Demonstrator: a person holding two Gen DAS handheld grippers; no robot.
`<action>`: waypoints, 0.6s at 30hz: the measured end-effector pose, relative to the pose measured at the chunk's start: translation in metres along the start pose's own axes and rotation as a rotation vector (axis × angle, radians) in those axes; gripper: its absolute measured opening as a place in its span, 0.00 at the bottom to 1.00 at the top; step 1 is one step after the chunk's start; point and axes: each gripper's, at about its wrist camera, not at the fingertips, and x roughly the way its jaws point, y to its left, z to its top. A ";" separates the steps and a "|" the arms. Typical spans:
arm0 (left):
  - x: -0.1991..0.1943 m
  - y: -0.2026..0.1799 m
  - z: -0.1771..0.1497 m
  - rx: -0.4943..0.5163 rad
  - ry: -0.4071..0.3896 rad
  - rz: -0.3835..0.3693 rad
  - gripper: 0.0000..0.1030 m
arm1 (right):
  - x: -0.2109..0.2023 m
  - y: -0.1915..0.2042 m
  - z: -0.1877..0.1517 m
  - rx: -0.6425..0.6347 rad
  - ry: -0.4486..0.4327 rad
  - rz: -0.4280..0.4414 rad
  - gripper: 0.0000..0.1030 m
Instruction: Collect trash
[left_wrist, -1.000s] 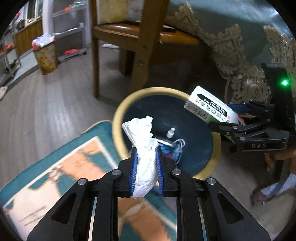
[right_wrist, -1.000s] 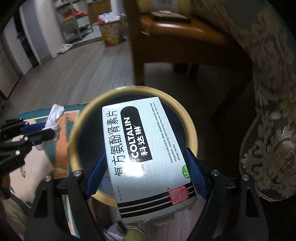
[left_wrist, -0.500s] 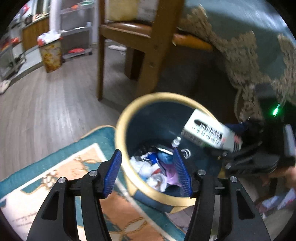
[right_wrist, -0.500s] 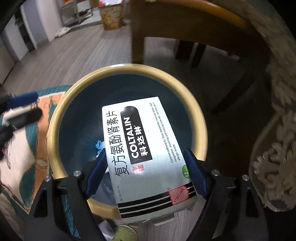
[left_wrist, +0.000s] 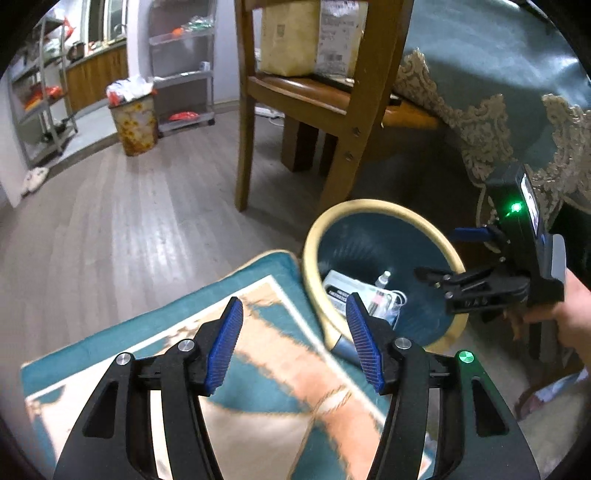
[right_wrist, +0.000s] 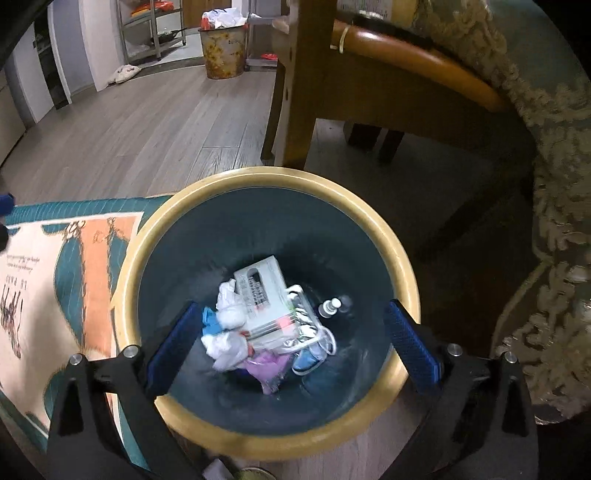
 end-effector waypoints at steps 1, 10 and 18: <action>-0.007 0.002 -0.002 -0.002 -0.004 0.003 0.58 | -0.008 0.001 -0.004 -0.001 0.001 0.000 0.94; -0.091 -0.003 -0.027 -0.018 -0.073 -0.004 0.75 | -0.108 0.000 -0.037 0.196 -0.113 0.072 0.94; -0.133 -0.037 -0.049 0.001 -0.149 0.009 0.94 | -0.171 0.009 -0.085 0.277 -0.190 0.054 0.94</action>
